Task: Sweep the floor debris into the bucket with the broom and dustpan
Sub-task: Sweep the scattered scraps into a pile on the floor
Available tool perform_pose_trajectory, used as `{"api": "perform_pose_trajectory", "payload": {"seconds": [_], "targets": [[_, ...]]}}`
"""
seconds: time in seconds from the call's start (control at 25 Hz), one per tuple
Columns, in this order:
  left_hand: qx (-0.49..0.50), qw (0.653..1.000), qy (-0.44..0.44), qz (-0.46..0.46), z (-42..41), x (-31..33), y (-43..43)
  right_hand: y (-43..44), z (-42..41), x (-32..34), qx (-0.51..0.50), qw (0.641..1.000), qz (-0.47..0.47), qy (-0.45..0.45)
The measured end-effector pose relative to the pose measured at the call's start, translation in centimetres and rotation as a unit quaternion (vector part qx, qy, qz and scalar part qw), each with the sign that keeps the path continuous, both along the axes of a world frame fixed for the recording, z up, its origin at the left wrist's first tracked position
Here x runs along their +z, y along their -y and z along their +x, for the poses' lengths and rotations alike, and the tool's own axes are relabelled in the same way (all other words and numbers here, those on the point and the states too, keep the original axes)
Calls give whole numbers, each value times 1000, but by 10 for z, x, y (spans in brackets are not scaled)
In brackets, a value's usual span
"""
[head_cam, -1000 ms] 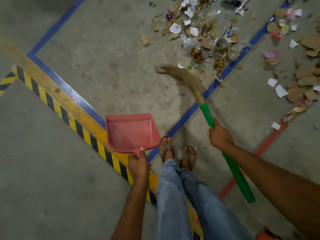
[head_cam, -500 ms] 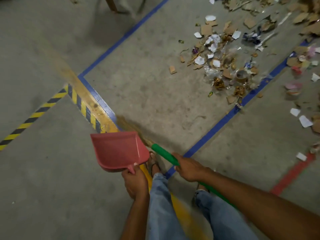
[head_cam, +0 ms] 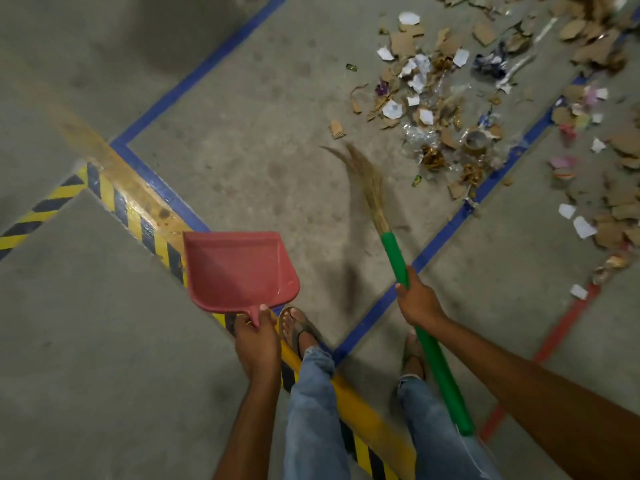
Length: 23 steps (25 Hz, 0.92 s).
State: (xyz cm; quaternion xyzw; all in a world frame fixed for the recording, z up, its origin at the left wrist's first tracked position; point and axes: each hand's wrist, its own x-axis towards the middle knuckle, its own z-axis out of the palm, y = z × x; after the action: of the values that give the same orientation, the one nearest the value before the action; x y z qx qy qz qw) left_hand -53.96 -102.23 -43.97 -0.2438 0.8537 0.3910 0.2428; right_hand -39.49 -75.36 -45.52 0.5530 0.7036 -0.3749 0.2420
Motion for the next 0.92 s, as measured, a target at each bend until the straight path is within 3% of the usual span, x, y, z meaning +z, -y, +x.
{"api": "perform_pose_trajectory", "payload": {"seconds": [0.12, 0.24, 0.48, 0.56, 0.76, 0.84, 0.92], "targets": [[-31, 999, 11, -18, -34, 29, -11, 5, -4, 64, 12, 997, -48, -51], [-58, 998, -4, -28, -64, 66, -15, 26, -43, 87, 32, 987, -116, -105], [-54, 997, -24, -49, -114, 70, -10, 51, -169, 35, 150, 970, -176, -76], [-33, 998, -30, -42, -130, 57, -7, 39, -203, 8, 98, 980, -166, -45], [-6, 999, -25, -42, -167, 33, -17, 5, -244, -2, -168, 983, -71, -12], [-19, 998, -22, -47, -187, 33, -37, 6, -248, 21, -194, 977, -59, -65], [-21, 998, -21, -54, -211, 36, -59, 18, -251, 53, -154, 979, -73, -108]]}}
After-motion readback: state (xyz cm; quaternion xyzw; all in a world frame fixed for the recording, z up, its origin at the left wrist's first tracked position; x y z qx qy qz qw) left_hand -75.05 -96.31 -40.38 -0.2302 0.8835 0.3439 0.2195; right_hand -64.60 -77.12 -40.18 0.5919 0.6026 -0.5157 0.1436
